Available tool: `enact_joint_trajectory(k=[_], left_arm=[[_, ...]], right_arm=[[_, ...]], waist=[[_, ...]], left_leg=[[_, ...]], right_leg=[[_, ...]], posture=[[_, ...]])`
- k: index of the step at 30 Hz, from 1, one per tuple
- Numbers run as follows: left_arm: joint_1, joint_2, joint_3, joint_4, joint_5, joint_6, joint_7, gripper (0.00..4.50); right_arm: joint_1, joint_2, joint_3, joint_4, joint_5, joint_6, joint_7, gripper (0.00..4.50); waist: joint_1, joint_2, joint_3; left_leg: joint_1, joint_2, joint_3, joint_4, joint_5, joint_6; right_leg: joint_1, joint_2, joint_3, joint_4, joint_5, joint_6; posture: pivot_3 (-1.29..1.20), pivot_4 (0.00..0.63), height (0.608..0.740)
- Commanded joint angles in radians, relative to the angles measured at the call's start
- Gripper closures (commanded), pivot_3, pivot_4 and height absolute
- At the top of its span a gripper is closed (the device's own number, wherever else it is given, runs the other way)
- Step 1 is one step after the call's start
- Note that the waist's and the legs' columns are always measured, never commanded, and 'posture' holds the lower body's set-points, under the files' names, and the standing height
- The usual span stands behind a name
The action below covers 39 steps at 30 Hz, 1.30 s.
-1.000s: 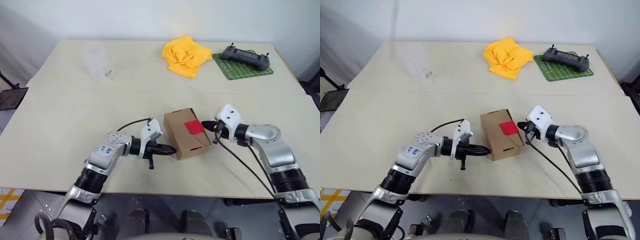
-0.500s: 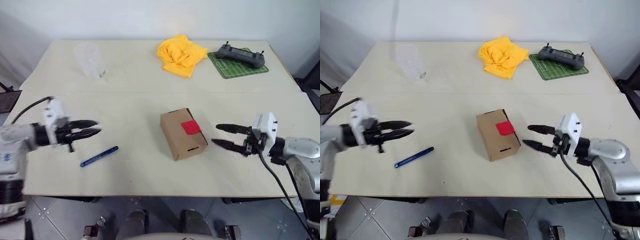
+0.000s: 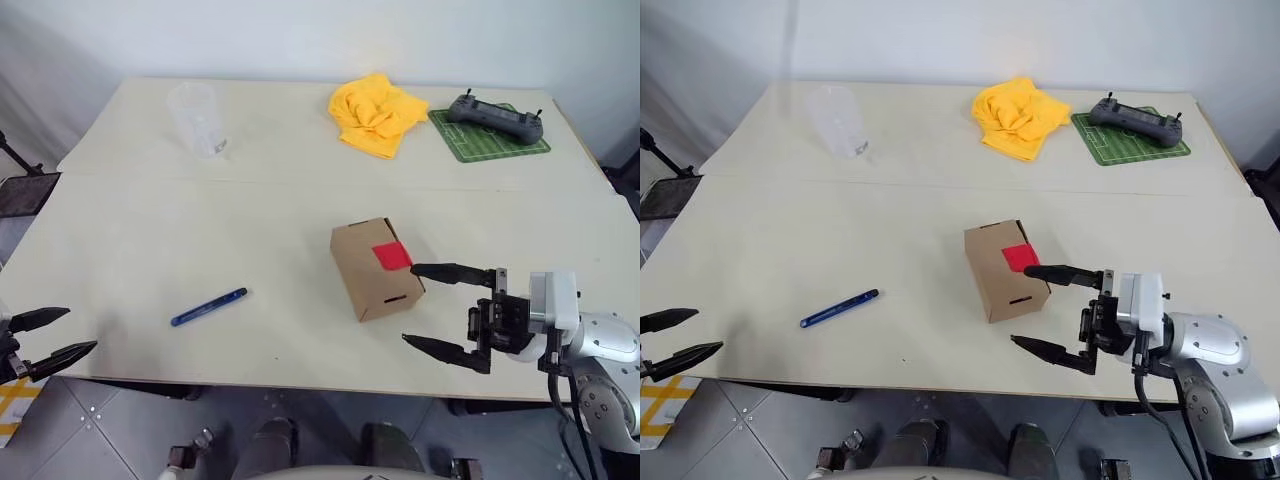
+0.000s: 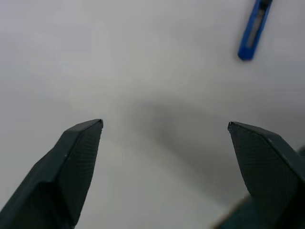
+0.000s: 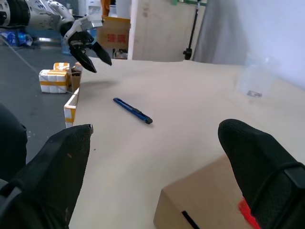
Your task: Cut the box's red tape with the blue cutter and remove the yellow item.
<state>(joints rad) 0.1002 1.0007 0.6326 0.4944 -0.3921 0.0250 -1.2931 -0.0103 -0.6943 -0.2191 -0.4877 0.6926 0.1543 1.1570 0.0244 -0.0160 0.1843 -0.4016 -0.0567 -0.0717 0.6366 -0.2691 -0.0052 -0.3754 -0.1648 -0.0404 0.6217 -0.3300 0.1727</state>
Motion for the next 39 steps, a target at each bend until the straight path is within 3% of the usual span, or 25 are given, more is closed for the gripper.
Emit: enact_joint_trajectory(k=[1,8,15,22,25,32,39], left_arm=[[-0.011,-0.026,-0.056,-0.212,-0.05,0.051,0.003,0.04],[-0.16,-0.133,-0.261,-0.399,-0.005,0.13,0.17,0.04],[-0.212,-0.134,-0.434,-0.344,0.086,0.152,0.165,0.04],[-0.199,-0.131,-0.483,-0.325,0.118,0.169,0.18,0.04],[-0.178,-0.128,-0.493,-0.337,0.123,0.183,0.184,0.59],[-0.143,-0.124,-0.511,-0.382,0.119,0.236,0.184,2.66],[-0.148,-0.123,-0.529,-0.4,0.136,0.259,0.216,2.66]], right_arm=[[0.016,-0.042,-0.073,-0.052,0.041,-0.007,0.017,0.0],[0.08,-0.098,-0.094,-0.079,0.073,0.053,0.023,0.0],[0.15,-0.108,-0.105,-0.124,0.068,0.086,-0.008,0.0],[0.182,-0.1,-0.108,-0.138,0.059,0.078,-0.041,0.0],[0.179,-0.098,-0.104,-0.138,0.059,0.077,-0.055,0.0],[0.172,-0.098,-0.092,-0.144,0.06,0.079,-0.075,0.0],[0.165,-0.101,-0.087,-0.148,0.063,0.083,-0.084,0.0]], waist=[[0.005,0.0,0.0],[0.0,0.0,0.0],[-0.019,0.001,0.0],[-0.015,0.001,0.0],[-0.015,0.002,-0.001],[-0.015,0.005,-0.003],[-0.006,0.011,-0.006]], left_leg=[[0.0,0.0,0.0,0.0,0.0,0.0],[0.0,0.0,0.0,0.0,-0.001,0.0],[0.001,-0.001,0.003,0.0,-0.001,-0.001],[0.004,0.001,0.003,0.001,-0.001,-0.001],[0.007,0.001,0.004,0.0,-0.001,-0.001],[0.014,0.003,0.005,-0.003,-0.003,0.0],[0.015,0.003,0.005,-0.003,-0.004,0.001]], right_leg=[[0.0,0.0,0.0,0.0,0.0,0.0],[0.0,0.001,0.0,0.0,0.0,0.0],[0.0,0.003,0.0,0.004,0.0,-0.001],[0.002,0.002,0.0,0.001,0.0,-0.001],[0.005,0.002,0.001,0.0,0.0,-0.001],[0.012,0.002,0.001,-0.003,0.0,-0.001],[0.014,0.002,0.001,-0.008,0.0,-0.001]], posture=[[0.0,0.15,0.74],[0.0,0.15,0.74],[0.0,0.15,0.74],[0.0,0.15,0.74],[0.0,0.15,0.74],[0.0,0.15,0.74],[0.0,0.15,0.74]])
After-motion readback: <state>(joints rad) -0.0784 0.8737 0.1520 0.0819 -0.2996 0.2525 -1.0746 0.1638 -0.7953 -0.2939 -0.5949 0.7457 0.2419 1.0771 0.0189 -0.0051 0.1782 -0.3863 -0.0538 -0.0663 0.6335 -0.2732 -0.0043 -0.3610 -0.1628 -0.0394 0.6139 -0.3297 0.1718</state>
